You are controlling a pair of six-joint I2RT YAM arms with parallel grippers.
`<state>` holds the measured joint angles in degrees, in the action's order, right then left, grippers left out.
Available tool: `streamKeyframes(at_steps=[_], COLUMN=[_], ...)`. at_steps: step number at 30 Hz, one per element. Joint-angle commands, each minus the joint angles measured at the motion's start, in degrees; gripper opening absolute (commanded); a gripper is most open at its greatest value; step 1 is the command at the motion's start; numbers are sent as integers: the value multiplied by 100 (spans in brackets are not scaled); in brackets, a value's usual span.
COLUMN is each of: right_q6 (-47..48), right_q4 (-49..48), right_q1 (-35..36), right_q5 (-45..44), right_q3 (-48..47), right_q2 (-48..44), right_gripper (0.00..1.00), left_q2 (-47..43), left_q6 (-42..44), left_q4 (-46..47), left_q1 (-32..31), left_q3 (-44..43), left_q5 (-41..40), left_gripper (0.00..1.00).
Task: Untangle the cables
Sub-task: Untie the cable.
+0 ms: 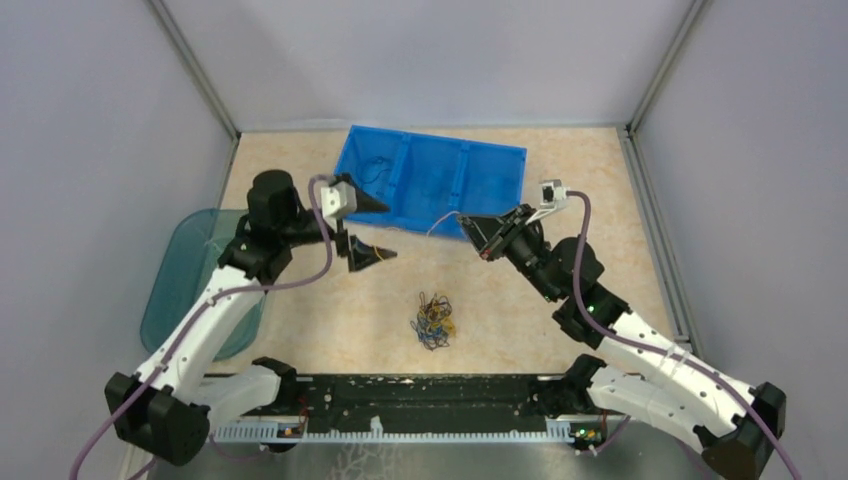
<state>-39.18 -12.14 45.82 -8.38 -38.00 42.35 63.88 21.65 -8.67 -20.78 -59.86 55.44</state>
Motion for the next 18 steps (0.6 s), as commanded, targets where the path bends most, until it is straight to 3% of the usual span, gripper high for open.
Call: streamKeyframes(at_steps=[1, 8, 18], right_q6=[-629, -1251, -1801], right_q4=[-1357, -2196, -3225], right_q1=[-29, -30, -21], right_q5=[659, 1000, 1087], right_q3=[-416, -689, -676], right_q2=[447, 1121, 1303], right_gripper=[0, 0, 0], left_q2=[-574, -402, 57], left_q6=[-759, -1465, -3474], left_q4=[678, 1766, 2760], left_q1=[-435, -1248, -1325], left_q3=[1202, 1835, 1693], left_q5=[633, 101, -598], left_gripper=[100, 100, 98])
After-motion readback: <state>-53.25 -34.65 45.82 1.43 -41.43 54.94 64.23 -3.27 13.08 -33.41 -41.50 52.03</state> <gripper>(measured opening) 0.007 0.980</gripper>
